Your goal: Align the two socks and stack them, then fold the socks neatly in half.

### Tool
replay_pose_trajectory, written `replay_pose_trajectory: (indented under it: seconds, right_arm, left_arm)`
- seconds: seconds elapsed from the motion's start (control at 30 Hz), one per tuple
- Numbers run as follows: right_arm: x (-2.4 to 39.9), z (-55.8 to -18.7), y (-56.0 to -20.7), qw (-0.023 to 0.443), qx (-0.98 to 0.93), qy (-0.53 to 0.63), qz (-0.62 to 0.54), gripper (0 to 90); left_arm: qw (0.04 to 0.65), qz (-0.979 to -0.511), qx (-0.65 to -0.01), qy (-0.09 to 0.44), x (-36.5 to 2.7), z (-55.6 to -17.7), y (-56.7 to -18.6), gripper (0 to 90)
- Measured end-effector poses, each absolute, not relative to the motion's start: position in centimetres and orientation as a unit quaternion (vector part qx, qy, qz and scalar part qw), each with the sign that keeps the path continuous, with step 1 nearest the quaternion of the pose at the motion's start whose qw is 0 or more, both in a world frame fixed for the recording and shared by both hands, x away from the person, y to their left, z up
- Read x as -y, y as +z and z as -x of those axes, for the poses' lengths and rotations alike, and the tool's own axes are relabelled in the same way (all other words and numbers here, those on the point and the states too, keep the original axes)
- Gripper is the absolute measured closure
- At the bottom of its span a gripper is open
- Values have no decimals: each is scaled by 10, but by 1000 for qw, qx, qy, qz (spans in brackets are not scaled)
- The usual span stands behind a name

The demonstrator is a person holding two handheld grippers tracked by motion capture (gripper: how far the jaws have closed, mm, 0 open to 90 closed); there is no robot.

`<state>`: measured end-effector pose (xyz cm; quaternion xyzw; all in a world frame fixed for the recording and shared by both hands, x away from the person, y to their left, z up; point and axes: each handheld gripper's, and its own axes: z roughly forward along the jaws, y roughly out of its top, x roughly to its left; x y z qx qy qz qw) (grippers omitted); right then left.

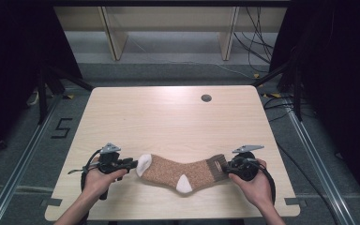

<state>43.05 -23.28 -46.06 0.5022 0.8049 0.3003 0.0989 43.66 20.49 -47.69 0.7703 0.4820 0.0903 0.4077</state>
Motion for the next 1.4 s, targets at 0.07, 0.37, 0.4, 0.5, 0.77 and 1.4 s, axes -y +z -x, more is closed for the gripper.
replay_pose_trajectory:
  seconds: [0.07, 0.37, 0.4, 0.5, 0.77, 1.4]
  right_arm:
    - [234, -431, -461, 95, -805, 299, -504, 638]
    - [233, -430, -464, 92, -804, 299, -507, 606]
    - [232, -429, -464, 90, -797, 303, -515, 590]
    - [238, -430, -458, 117, -796, 316, -503, 486]
    - [243, -432, -436, 149, -755, 374, -517, 379]
    - [242, -434, -451, 132, -777, 335, -517, 372]
  left_arm:
    - [403, -773, -482, 89, -205, -437, -478, 689]
    - [441, -759, -473, 83, -205, -433, -464, 625]
    - [438, -761, -472, 76, -201, -433, -468, 622]
    - [407, -786, -459, 74, -196, -435, -480, 633]
    - [401, -783, -471, 74, -195, -435, -486, 561]
    - [422, -750, -503, 86, -204, -432, -481, 321]
